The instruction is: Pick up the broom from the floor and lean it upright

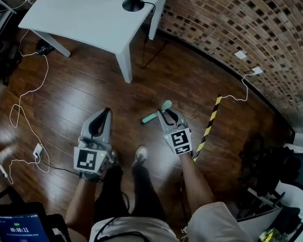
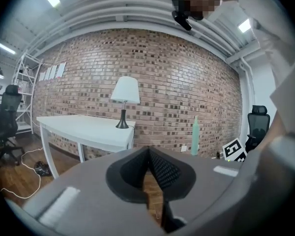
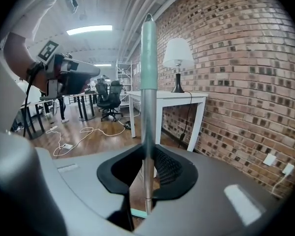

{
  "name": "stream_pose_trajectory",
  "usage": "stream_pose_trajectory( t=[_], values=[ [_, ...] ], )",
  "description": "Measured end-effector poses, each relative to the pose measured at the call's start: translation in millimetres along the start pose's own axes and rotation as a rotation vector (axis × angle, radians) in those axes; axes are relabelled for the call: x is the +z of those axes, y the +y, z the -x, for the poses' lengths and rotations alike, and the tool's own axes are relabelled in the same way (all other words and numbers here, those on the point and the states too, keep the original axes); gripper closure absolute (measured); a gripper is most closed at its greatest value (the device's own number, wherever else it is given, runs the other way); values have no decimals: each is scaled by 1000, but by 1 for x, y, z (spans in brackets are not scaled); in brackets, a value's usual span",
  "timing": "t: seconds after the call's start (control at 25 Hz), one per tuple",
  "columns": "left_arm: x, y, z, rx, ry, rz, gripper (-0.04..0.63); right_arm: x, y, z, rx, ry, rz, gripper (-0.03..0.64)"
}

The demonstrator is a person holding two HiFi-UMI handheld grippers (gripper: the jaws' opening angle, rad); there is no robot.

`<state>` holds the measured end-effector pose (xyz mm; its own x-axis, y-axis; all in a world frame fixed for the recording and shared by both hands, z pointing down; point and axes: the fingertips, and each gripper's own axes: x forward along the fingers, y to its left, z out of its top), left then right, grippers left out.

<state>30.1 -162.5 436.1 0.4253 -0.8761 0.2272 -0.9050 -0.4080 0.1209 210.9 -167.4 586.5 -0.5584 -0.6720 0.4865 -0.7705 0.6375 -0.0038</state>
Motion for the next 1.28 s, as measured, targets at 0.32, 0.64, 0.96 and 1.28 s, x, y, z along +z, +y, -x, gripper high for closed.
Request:
stream_pose_trajectory(
  t=[0.32, 0.64, 0.96, 1.28],
  values=[
    [-19, 9, -34, 37, -4, 19, 594, -3, -31, -28, -8, 1, 41, 528],
    [-51, 46, -86, -16, 2, 45, 594, -18, -55, -99, 11, 48, 95, 528],
    [-82, 94, -135, -12, 116, 15, 594, -35, -60, -174, 32, 77, 52, 528],
    [-96, 115, -160, -7, 70, 49, 594, -24, -61, -231, 58, 50, 61, 528]
  ],
)
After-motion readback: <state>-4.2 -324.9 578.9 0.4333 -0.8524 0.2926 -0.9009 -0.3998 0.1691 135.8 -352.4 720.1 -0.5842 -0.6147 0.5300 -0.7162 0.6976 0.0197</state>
